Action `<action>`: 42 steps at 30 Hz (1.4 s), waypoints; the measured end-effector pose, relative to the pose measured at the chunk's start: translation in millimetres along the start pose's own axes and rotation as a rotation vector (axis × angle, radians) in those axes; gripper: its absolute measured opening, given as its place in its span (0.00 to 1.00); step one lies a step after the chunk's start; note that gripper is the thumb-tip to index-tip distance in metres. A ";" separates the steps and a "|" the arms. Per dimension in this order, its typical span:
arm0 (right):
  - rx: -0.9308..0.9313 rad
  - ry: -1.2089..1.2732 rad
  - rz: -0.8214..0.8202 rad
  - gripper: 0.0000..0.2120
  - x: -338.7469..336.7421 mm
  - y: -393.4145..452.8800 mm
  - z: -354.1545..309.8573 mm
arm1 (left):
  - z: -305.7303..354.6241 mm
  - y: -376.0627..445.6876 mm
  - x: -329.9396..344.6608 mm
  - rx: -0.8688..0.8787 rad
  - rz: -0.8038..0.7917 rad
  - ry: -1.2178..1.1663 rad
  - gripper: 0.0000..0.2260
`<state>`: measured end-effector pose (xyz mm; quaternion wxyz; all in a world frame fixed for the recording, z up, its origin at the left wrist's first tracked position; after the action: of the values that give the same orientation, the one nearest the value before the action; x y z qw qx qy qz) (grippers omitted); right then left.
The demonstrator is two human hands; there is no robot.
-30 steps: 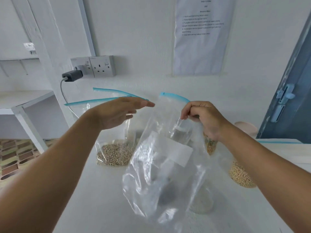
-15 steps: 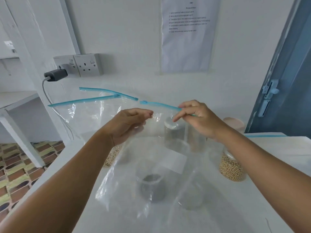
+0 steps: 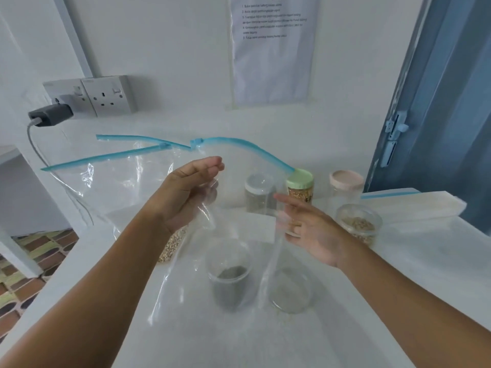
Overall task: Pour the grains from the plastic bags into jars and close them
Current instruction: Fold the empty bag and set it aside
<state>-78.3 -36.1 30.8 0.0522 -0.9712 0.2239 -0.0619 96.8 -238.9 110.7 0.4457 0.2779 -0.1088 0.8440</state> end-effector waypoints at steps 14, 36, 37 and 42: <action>-0.209 -0.017 0.291 0.08 -103.6 -45.0 -52.3 | -25.3 -9.5 83.2 0.033 0.082 0.370 0.15; 0.114 -0.469 0.494 0.09 -443.5 -142.2 -61.4 | -285.6 122.4 303.0 -0.344 0.116 0.292 0.09; 0.134 -0.492 0.485 0.09 -450.3 -139.5 -50.0 | -298.0 128.0 299.9 -0.330 0.106 0.379 0.09; 0.205 -0.529 0.513 0.06 -466.5 -122.3 -7.6 | -333.8 146.4 296.4 -0.294 0.028 0.699 0.10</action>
<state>-443.1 278.6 9.0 0.2190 -0.8557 0.4313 0.1838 -279.3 25.3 13.6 0.4794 -0.0954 -0.0740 0.8692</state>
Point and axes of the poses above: each hand's wrist, its own y-axis towards the middle knuckle, its own x-axis out of the palm, z = x × y, the point moved 1 cm from there along y, towards the middle knuckle, and after that the axes turned 12 degrees about -y, right-handed, at the moved point
